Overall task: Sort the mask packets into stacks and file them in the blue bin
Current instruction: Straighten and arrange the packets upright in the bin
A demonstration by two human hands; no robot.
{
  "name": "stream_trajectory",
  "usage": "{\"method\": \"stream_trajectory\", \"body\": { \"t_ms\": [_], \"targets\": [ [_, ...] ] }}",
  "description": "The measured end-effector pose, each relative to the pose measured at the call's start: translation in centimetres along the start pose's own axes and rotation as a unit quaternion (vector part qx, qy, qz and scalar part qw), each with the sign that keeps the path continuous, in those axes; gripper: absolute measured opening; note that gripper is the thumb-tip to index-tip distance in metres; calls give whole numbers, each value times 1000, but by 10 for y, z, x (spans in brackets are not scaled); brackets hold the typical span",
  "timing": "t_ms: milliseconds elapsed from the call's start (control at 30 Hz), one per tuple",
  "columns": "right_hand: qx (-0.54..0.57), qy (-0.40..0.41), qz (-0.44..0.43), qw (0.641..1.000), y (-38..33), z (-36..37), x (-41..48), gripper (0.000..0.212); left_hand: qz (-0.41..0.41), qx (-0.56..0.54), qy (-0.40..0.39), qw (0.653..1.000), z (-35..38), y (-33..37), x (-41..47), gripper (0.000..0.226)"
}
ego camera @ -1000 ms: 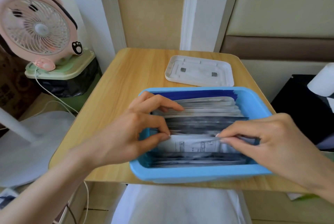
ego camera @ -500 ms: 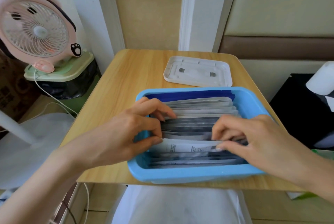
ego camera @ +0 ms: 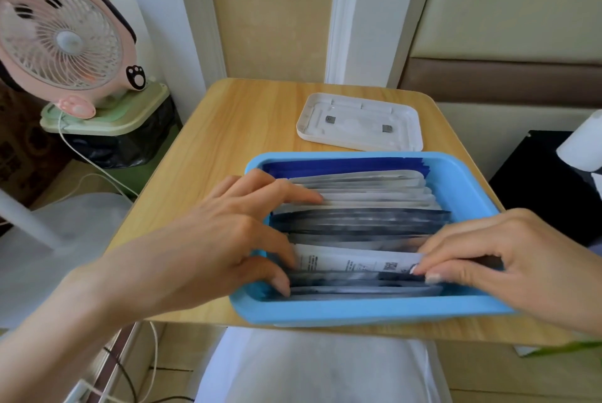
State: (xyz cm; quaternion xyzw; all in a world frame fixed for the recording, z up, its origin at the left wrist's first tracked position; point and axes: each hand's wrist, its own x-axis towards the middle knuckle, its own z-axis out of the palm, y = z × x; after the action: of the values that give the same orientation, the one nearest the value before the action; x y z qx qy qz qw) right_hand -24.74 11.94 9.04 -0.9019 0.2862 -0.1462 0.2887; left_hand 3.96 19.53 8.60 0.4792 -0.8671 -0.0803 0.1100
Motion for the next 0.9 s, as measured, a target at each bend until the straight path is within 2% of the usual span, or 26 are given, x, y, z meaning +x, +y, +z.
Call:
{"method": "stream_trajectory", "body": {
  "t_ms": [167, 300, 367, 433, 467, 567, 700, 800, 900],
  "targets": [
    [22, -23, 27, 999, 1, -5, 3, 57, -19, 37, 12, 999, 5, 1, 4, 29],
    [6, -20, 22, 1000, -1, -4, 2, 51, -25, 44, 22, 998, 6, 3, 5, 30],
    [5, 15, 21, 1000, -2, 1, 0, 38, -27, 51, 31, 998, 8, 4, 5, 30],
    [15, 43, 27, 999, 0, 5, -4, 13, -27, 58, 45, 997, 9, 5, 6, 30],
    [22, 54, 35, 998, 0, 6, -5, 12, -26, 60, 56, 996, 10, 5, 7, 29],
    [40, 68, 74, 994, 0, 5, -6, 27, -28, 39, 106, 993, 14, 7, 7, 26],
    [28, 85, 110, 990, 0, 3, -1, 23, -36, -8, 150, 988, 16, 8, 5, 21],
    [25, 66, 122, 990, -1, 1, -1, 28, -41, -11, 170, 985, 16, 9, 4, 20],
    [43, 27, 121, 991, 0, -5, -1, 21, -35, -4, 174, 984, 15, 10, 2, 21]
  ]
}}
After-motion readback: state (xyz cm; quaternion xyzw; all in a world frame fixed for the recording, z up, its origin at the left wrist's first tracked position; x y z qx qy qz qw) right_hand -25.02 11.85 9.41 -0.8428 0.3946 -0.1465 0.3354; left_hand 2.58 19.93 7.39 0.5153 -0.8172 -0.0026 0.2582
